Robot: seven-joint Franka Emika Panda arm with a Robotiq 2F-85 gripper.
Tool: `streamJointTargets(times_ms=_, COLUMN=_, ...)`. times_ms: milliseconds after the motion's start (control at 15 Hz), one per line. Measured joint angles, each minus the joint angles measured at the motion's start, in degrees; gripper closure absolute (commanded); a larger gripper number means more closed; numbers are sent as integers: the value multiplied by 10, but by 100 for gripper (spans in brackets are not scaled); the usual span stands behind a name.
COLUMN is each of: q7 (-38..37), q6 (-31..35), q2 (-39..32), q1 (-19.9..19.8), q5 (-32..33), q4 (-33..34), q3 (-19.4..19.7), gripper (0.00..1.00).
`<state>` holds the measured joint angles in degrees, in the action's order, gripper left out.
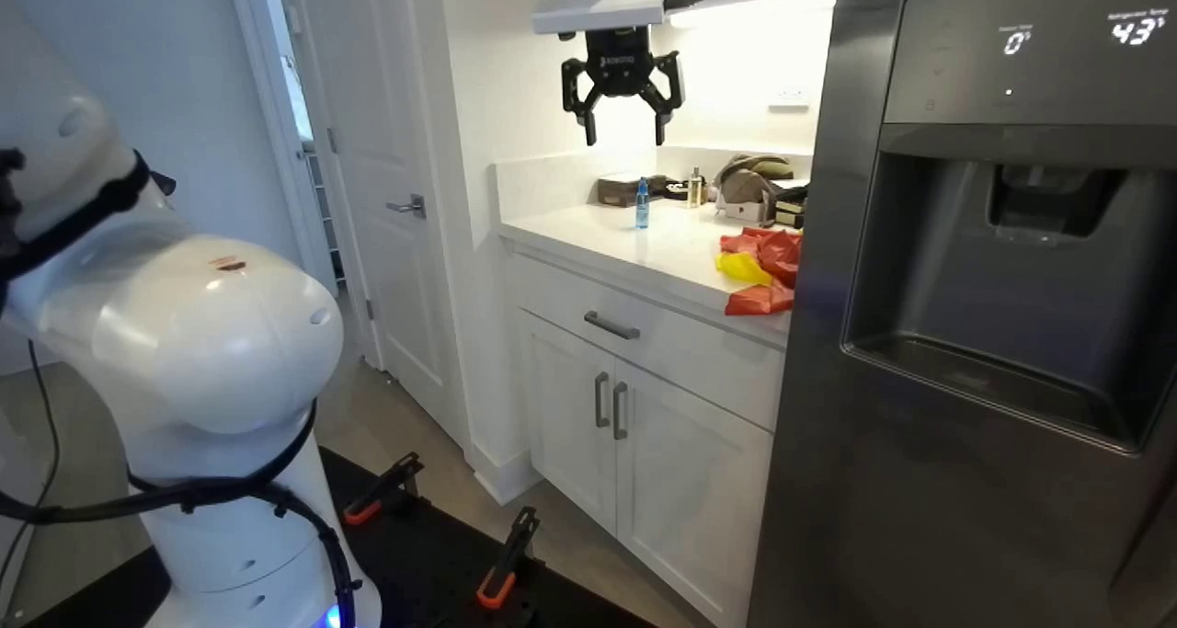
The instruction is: Open the top drawer, put all 3 bands inside and then close the drawer
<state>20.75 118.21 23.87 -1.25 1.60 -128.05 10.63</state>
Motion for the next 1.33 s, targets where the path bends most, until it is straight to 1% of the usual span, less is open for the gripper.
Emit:
streamJointTargets(times_ms=133, q7=27, q6=-7, q2=-18, q1=17, q5=0, q4=8, q3=-17, gripper=0)
streamJointTargets(times_ms=333, q7=49, q6=-8, q2=-62, q1=41, q5=11, q4=28, q3=-52, gripper=0)
streamJointTargets(times_ms=467, q7=52, q6=-8, q2=-99, q1=51, q5=39, q4=47, q3=-76, gripper=0)
streamJointTargets(times_ms=667, q7=55, q6=5, q2=-155, q1=55, q5=99, q4=72, q3=-104, gripper=0)
streamJointTargets(times_ms=867, q7=55, q6=52, q2=-204, q1=55, q5=155, q4=86, q3=-116, gripper=0)
streamJointTargets(times_ms=1000, q7=55, q6=88, q2=-231, q1=55, q5=178, q4=89, q3=-117, gripper=0)
streamJointTargets(times_ms=1133, q7=57, q6=119, q2=-257, q1=55, q5=185, q4=89, q3=-118, gripper=0)
streamJointTargets(times_ms=1333, q7=62, q6=149, q2=-295, q1=55, q5=185, q4=89, q3=-123, gripper=0)
